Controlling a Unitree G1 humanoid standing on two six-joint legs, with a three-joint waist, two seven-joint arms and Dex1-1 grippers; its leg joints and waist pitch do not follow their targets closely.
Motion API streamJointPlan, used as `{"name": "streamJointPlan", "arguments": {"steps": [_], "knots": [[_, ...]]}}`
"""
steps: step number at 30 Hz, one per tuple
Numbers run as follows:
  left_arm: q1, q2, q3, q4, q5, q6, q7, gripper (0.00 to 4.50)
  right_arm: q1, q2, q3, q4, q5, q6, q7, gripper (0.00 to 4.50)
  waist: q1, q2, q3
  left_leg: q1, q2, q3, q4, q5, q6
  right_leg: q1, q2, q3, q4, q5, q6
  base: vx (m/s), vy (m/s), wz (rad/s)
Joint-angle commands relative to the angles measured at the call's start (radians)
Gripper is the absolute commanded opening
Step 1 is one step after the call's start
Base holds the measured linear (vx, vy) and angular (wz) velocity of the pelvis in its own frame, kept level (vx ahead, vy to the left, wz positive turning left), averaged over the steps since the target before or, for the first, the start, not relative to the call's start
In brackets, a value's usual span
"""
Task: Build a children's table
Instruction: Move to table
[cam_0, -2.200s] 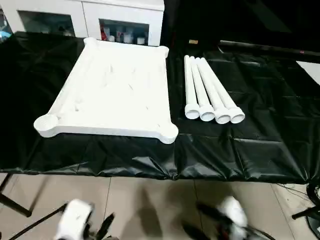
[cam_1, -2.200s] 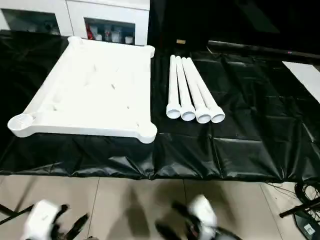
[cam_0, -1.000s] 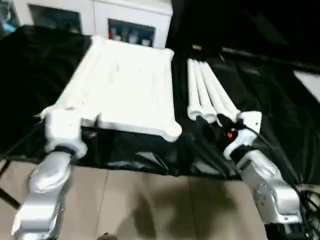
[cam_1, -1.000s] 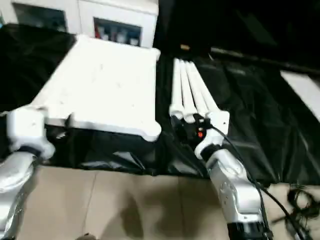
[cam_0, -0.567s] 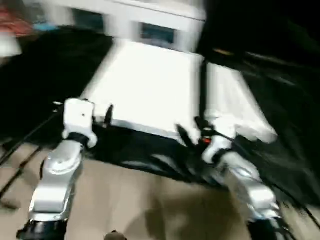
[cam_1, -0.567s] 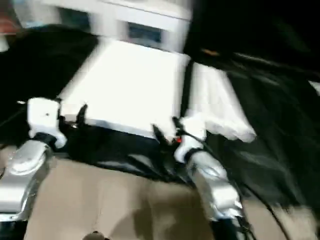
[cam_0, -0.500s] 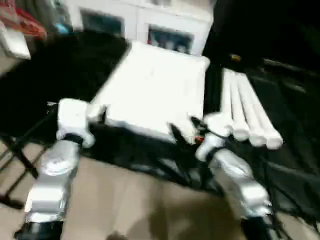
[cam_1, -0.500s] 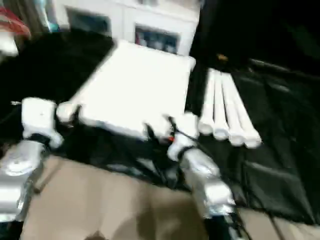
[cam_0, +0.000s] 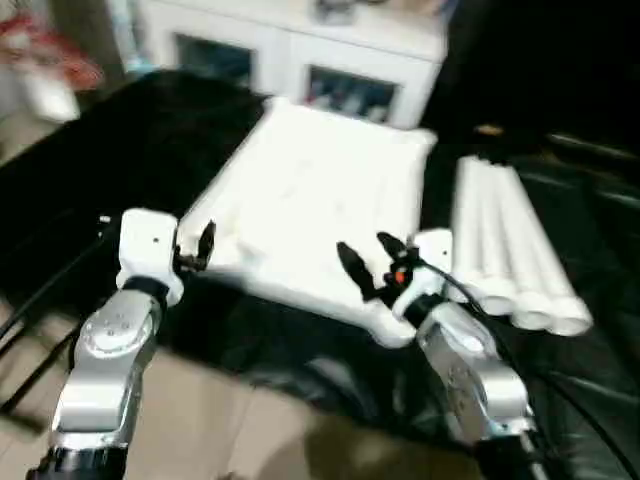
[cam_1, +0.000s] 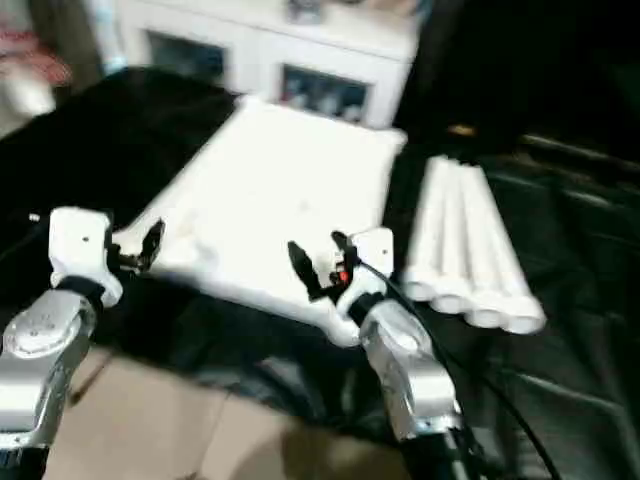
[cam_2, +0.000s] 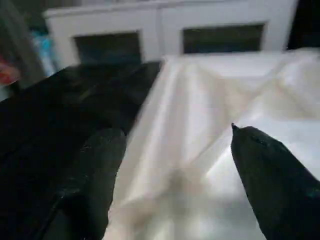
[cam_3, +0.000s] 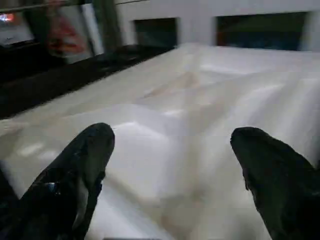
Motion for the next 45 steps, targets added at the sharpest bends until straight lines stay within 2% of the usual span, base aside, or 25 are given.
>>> {"name": "streamJointPlan", "arguments": {"steps": [1,2,3,4,5,6,7,8,9,11,12,13,16,19,21,22,27,30,32,33,35,38,40,41,45], "knots": [[0.003,0.008,-0.02,-0.015,-0.001,0.002,-0.012,3.86,0.008,-0.007,-0.03,-0.025,0.01,0.022,-0.008,4.21,0.041,0.019,-0.036,0.015,-0.02,0.045,0.028,-0.119,0.072,0.09,-0.118,0.206,-0.208,-0.335,-0.168,0.072,-0.071,0.07],[0.003,0.012,-0.023,-0.016,0.0,0.003,-0.014,3.86,0.015,-0.009,-0.035,-0.037,0.018,0.031,-0.007,4.21,0.057,-0.002,-0.03,-0.048,-0.008,0.005,0.057,-0.096,-0.027,0.18,-0.105,0.234,-0.188,-0.443,-0.311,0.065,-0.044,-0.23],[0.007,0.019,-0.031,-0.014,0.005,0.005,-0.025,3.86,0.038,-0.02,-0.038,-0.069,0.02,0.045,-0.01,4.21,0.077,0.022,-0.026,-0.05,0.001,-0.007,0.063,-0.065,-0.104,0.167,-0.074,0.27,-0.179,-0.284,-0.36,0.07,-0.01,-0.49],[0.007,0.02,-0.035,-0.01,0.006,0.002,-0.03,3.86,0.049,-0.027,-0.038,-0.08,0.016,0.05,-0.013,4.21,0.083,0.045,-0.021,-0.057,0.007,-0.02,0.039,-0.011,-0.166,0.147,-0.015,0.276,-0.161,-0.05,-0.344,0.07,-0.01,-0.49],[0.005,0.019,-0.039,-0.003,0.011,-0.008,-0.033,3.86,0.058,-0.035,-0.036,-0.085,0.007,0.051,-0.019,4.21,0.073,0.06,-0.026,-0.049,0.01,-0.016,0.002,0.032,-0.194,0.126,0.035,0.259,-0.142,0.061,-0.29,0.048,0.032,-0.38],[0.003,0.019,-0.045,0.001,0.016,-0.013,-0.036,3.86,0.06,-0.037,-0.038,-0.084,0.005,0.056,-0.025,4.21,0.047,0.115,-0.037,0.031,0.073,-0.006,-0.078,0.169,-0.23,0.015,0.119,0.161,-0.061,0.138,-0.113,0.0,0.0,0.0],[-0.001,0.019,-0.052,0.006,0.019,-0.01,-0.039,3.86,0.059,-0.041,-0.039,-0.081,-0.002,0.057,-0.032,4.21,0.01,0.086,-0.062,0.071,0.121,-0.016,-0.077,0.317,-0.19,-0.007,0.107,0.119,-0.013,0.155,-0.058,0.044,0.045,-0.45],[-0.003,0.019,-0.054,0.008,0.021,-0.009,-0.04,3.86,0.059,-0.041,-0.04,-0.08,-0.005,0.059,-0.034,4.21,0.016,0.088,-0.053,0.032,0.093,-0.038,-0.05,0.515,-0.076,-0.007,0.029,0.089,-0.032,0.247,-0.057,0.038,0.033,-0.26],[-0.015,0.018,-0.061,0.019,0.028,-0.01,-0.044,3.86,0.054,-0.046,-0.041,-0.082,-0.017,0.061,-0.037,4.21,0.016,0.063,-0.066,-0.007,0.034,0.0,-0.025,0.603,-0.061,0.052,0.012,0.101,-0.042,0.506,-0.099,0.034,0.045,-0.23],[-0.031,0.011,-0.072,0.032,0.023,-0.022,-0.063,3.86,0.051,-0.046,-0.048,-0.088,-0.012,0.071,-0.04,4.21,0.012,0.053,-0.056,-0.019,0.039,0.002,-0.037,0.483,-0.075,0.062,0.003,0.102,-0.056,0.484,-0.114,0.0,0.0,0.0],[-0.032,0.011,-0.073,0.033,0.021,-0.022,-0.065,3.86,0.051,-0.045,-0.049,-0.089,-0.012,0.072,-0.04,4.21,0.004,0.053,-0.051,-0.032,0.049,-0.005,-0.055,0.317,-0.092,0.079,-0.011,0.105,-0.068,0.37,-0.131,-0.065,0.0,0.06],[-0.042,0.02,-0.098,0.032,-0.003,0.0,-0.114,3.86,0.047,-0.045,-0.055,-0.09,-0.016,0.079,-0.045,4.21,0.001,0.062,-0.044,-0.029,0.059,-0.006,-0.068,0.158,-0.102,0.073,-0.021,0.105,-0.086,0.216,-0.141,-0.065,0.0,0.06],[-0.068,0.049,-0.153,0.05,-0.024,0.038,-0.209,3.86,0.027,-0.06,-0.059,-0.086,-0.015,0.095,-0.031,4.21,-0.014,0.058,-0.036,-0.025,0.069,-0.007,-0.085,-0.007,-0.074,0.07,-0.03,0.108,-0.107,-0.022,-0.158,-0.023,-0.008,0.02],[-0.107,0.08,-0.202,0.091,-0.044,0.017,-0.344,3.86,0.005,-0.119,-0.042,-0.084,0.002,0.119,0.053,4.21,-0.016,0.047,-0.032,-0.026,0.069,-0.002,-0.087,-0.018,-0.031,0.065,-0.032,0.111,-0.123,-0.127,-0.153,0.0,0.0,0.0],[-0.132,0.093,-0.226,0.117,-0.058,-0.001,-0.426,3.86,-0.002,-0.163,-0.03,-0.091,0.014,0.133,0.116,4.21,-0.009,0.049,-0.03,-0.022,0.072,0.003,-0.088,-0.031,-0.01,0.058,-0.033,0.11,-0.13,-0.19,-0.149,0.0,0.0,0.0],[-0.143,0.102,-0.24,0.127,-0.062,-0.007,-0.464,4.14,-0.004,-0.183,-0.026,-0.094,0.017,0.141,0.14,4.27,-0.008,0.05,-0.031,-0.021,0.078,0.009,-0.088,-0.026,-0.006,0.054,-0.035,0.106,-0.127,-0.174,-0.163,0.0,0.0,0.0],[-0.227,0.16,-0.357,0.184,-0.103,-0.014,-0.757,4.38,0.009,-0.362,0.008,-0.141,0.03,0.16,0.374,4.27,0.002,0.055,-0.036,-0.024,0.088,0.018,-0.088,0.025,0.024,0.058,-0.039,0.088,-0.113,-0.053,-0.205,0.0,0.0,0.0],[-0.299,0.185,-0.423,0.257,-0.085,-0.013,-0.885,4.18,0.02,-0.472,0.025,-0.183,0.048,0.192,0.499,4.27,0.007,0.054,-0.035,-0.024,0.092,0.021,-0.088,0.007,0.026,0.061,-0.043,0.083,-0.115,-0.06,-0.216,0.0,0.0,0.0],[-0.33,0.185,-0.445,0.313,-0.053,-0.041,-0.918,4.0,0.027,-0.514,0.033,-0.2,0.05,0.201,0.542,4.27,0.009,0.052,-0.034,-0.025,0.095,0.025,-0.089,0.004,0.026,0.061,-0.049,0.079,-0.115,-0.063,-0.224,0.0,0.0,0.0],[-0.345,0.177,-0.45,0.343,-0.036,-0.057,-0.914,4.0,0.028,-0.525,0.035,-0.201,0.048,0.202,0.551,4.27,0.006,0.067,-0.035,-0.021,0.096,0.028,-0.089,-0.012,0.022,0.058,-0.047,0.075,-0.12,-0.073,-0.228,0.0,0.0,0.0],[-0.373,0.164,-0.463,0.401,0.003,-0.094,-0.901,3.77,0.035,-0.542,0.036,-0.213,0.048,0.207,0.564,4.27,0.003,0.062,-0.036,-0.029,0.097,0.025,-0.089,-0.003,0.019,0.066,-0.053,0.073,-0.118,-0.069,-0.236,0.0,0.0,0.0],[-0.408,0.167,-0.498,0.479,0.047,-0.148,-0.91,3.59,0.05,-0.564,0.038,-0.243,0.068,0.233,0.593,4.27,0.004,0.07,-0.04,-0.034,0.098,0.023,-0.086,0.027,0.029,0.071,-0.058,0.072,-0.113,-0.035,-0.243,0.0,0.0,0.0],[-0.42,0.173,-0.512,0.507,0.05,-0.156,-0.936,3.45,0.061,-0.572,0.039,-0.261,0.08,0.247,0.605,4.27,0.004,0.067,-0.04,-0.038,0.101,0.022,-0.087,0.032,0.027,0.075,-0.06,0.071,-0.111,-0.017,-0.246,0.0,0.0,0.0],[-0.435,0.175,-0.524,0.54,0.058,-0.173,-0.954,3.31,0.071,-0.583,0.044,-0.275,0.084,0.256,0.614,4.27,0.006,0.075,-0.039,-0.037,0.1,0.022,-0.086,0.029,0.027,0.073,-0.06,0.07,-0.113,-0.022,-0.247,0.0,0.0,0.0],[-0.474,0.168,-0.54,0.627,0.086,-0.241,-0.968,3.09,0.08,-0.596,0.052,-0.29,0.08,0.267,0.625,4.27,0.006,0.075,-0.039,-0.038,0.1,0.022,-0.087,0.012,0.017,0.074,-0.06,0.069,-0.116,-0.049,-0.248,0.0,0.0,0.0]]}}
